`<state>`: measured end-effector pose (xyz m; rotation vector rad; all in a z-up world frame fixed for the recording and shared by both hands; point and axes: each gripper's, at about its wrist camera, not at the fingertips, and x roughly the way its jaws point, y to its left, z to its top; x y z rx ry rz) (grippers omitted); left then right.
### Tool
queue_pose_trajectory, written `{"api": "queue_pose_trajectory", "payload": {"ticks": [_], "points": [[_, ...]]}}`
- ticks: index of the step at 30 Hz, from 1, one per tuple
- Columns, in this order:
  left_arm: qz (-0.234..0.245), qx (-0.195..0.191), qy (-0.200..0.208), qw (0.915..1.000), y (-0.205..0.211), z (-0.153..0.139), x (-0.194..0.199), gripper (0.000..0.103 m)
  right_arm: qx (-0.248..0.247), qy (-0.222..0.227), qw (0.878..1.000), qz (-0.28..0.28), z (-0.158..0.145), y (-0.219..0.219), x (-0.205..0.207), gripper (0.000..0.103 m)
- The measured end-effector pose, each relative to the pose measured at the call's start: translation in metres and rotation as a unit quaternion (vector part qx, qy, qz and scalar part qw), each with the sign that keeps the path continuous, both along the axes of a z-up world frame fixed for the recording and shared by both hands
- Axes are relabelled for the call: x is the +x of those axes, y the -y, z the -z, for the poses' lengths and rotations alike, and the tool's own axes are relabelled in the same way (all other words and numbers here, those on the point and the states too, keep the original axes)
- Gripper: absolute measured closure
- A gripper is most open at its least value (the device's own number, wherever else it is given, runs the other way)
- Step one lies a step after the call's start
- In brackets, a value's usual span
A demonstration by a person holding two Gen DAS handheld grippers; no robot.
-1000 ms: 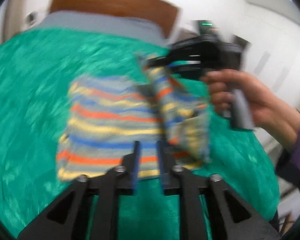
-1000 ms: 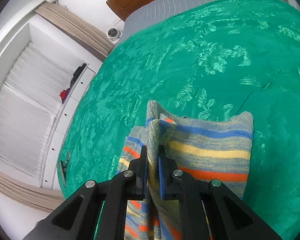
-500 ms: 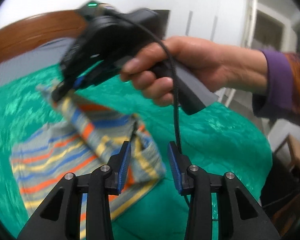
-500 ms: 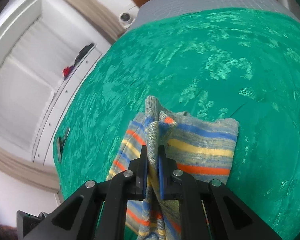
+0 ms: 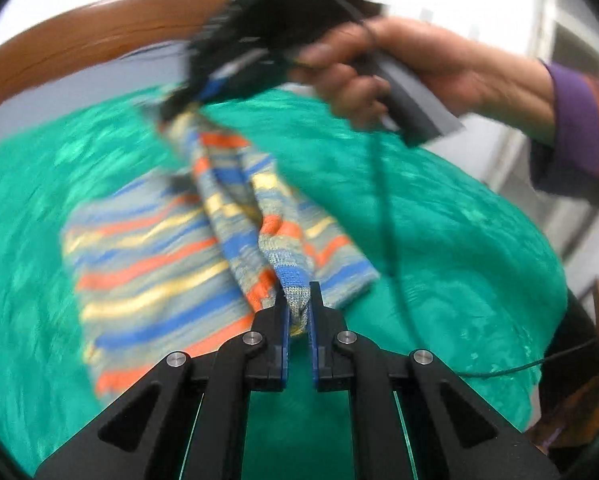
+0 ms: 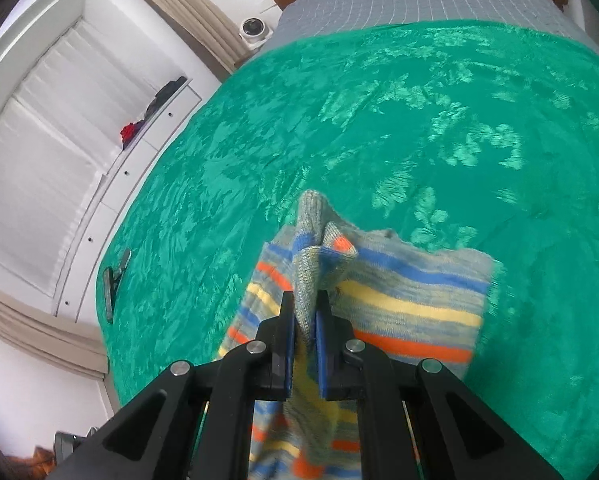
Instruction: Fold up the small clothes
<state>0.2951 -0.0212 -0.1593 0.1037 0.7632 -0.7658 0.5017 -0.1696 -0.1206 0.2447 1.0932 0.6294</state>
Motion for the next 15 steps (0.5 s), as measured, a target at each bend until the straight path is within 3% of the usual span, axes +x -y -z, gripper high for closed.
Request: {"api": "queue_pose_trajectory", "payload": {"ticks": [6,9,11,13,14,15], "points": [[-0.093,-0.015,-0.027,0.9952,-0.048,0.015,0.005,0.097,0.007,-0.02,1.0,0.004,0.038,-0.055,0.019,0.094],[-0.125,0.0,-0.035,0.9915,-0.056,0.025,0.006,0.097,0.0,-0.019,1.0,0.009,0.055,-0.075,0.026,0.093],[-0.15,0.009,-0.058,0.9869,-0.063,0.035,0.01,0.089,0.025,-0.023,0.999,0.016,0.066,-0.084,0.028,0.084],[-0.165,0.001,-0.076,0.9834,-0.074,0.036,0.011,0.086,0.068,-0.045,0.996,0.03,0.072,-0.08,0.028,0.063],[-0.17,-0.007,-0.075,0.9826,-0.079,0.033,0.006,0.075,0.09,-0.044,0.994,0.034,0.068,-0.075,0.024,0.056],[-0.176,-0.008,-0.071,0.9819,-0.083,0.029,0.002,0.069,0.095,-0.035,0.994,0.033,0.063,-0.07,0.02,0.056]]}}
